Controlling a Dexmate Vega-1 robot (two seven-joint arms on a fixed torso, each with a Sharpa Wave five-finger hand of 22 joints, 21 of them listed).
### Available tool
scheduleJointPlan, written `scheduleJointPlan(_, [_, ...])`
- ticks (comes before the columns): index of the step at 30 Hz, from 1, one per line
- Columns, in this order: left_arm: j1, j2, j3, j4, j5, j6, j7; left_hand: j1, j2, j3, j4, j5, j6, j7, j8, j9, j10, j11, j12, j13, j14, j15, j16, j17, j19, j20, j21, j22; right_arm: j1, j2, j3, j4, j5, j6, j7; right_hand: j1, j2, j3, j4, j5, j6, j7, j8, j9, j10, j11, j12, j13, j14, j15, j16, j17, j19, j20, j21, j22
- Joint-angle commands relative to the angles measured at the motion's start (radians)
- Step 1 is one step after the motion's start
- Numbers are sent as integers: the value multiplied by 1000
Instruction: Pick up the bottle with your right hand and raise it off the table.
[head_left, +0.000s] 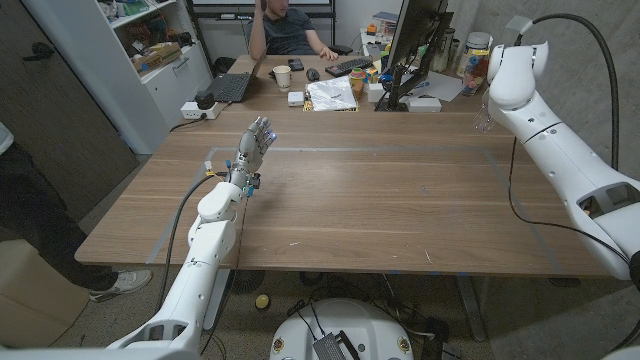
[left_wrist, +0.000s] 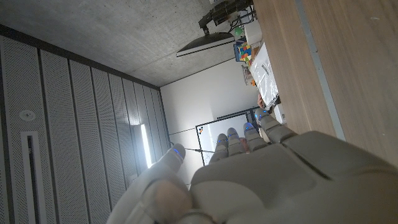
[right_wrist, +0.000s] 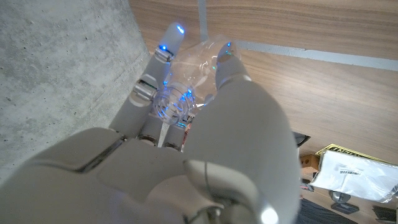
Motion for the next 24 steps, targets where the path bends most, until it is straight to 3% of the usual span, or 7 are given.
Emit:
scheduleJointPlan(1, [-4, 1, -1, 7, -4, -9, -3, -1, 95, -2, 0, 4, -5, 3, 3, 4, -1, 0, 5, 2, 4, -1, 4, 2, 5, 0, 6, 5, -41, -6, 71, -91, 21, -12, -32, 172, 169, 22, 25, 2, 197, 180, 8, 17, 16, -2, 4, 3, 150, -306, 9, 6, 10, -4, 8, 6])
scheduleJointPlan(10, [1, 1, -4, 5, -7, -12, -1, -1, 96, -3, 0, 5, -3, 3, 4, 4, -1, 0, 5, 2, 3, 2, 4, 2, 5, 0, 6, 5, -75, -8, 118, -150, 41, -23, -57, 175, 167, 20, 25, 0, 210, 185, 7, 18, 36, 4, 4, 4, 169, -307, 15, 10, 17, -3, 12, 6])
scheduleJointPlan(24, [0, 1, -4, 7, -8, -16, 0, 0, 97, -4, 0, 5, -4, 4, 4, 4, 0, 0, 5, 2, 4, 0, 4, 2, 5, -1, 7, 5, -92, -8, 140, -169, 58, -26, -71, 177, 168, 18, 26, -1, 216, 184, 3, 19, 46, 6, 1, 5, 184, -307, 18, 13, 23, -1, 15, 6])
